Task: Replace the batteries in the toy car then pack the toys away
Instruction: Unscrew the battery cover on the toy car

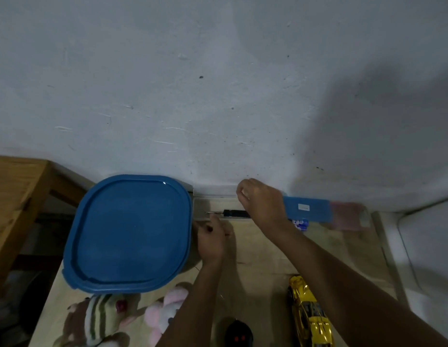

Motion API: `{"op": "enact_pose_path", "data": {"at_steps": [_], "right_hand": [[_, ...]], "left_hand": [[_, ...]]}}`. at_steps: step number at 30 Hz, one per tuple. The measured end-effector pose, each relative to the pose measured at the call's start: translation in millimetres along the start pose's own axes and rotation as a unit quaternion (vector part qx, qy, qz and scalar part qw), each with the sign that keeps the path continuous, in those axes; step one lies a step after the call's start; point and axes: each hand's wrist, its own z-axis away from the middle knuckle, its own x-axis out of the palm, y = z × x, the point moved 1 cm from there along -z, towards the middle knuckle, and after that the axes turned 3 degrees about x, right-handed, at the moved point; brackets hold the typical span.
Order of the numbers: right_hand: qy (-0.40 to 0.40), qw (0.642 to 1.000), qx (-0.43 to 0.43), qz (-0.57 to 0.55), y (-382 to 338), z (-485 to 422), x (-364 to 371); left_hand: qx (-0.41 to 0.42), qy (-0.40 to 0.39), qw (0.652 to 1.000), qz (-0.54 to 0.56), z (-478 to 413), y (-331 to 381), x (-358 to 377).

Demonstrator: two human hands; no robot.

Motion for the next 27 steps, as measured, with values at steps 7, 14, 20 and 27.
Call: {"op": "enact_pose_path", "data": {"at_steps": [7,14,20,27], "right_hand": [[-0.209,0.978,0.017,-0.011,-0.7,12.0,9.0],[-0.303,0.953,-0.006,0.024,3.8,-1.3,22.8],[-0.361,0.931,-0.028,0.037,5.4,-7.6,20.0],[-0.302,0.952,0.04,-0.026,12.0,5.7,4.2]], "left_hand": [[-0.047,-0.046,0.998,0.001,-2.5,-2.3,-6.7],[-0.031,-0.075,0.996,0.037,-11.5,-5.2,-3.4],[-0.041,-0.09,0.994,0.052,-8.8,-1.0,-3.8],[-0.04,-0.064,0.997,0.018,-9.7,-6.6,-4.6]]}}
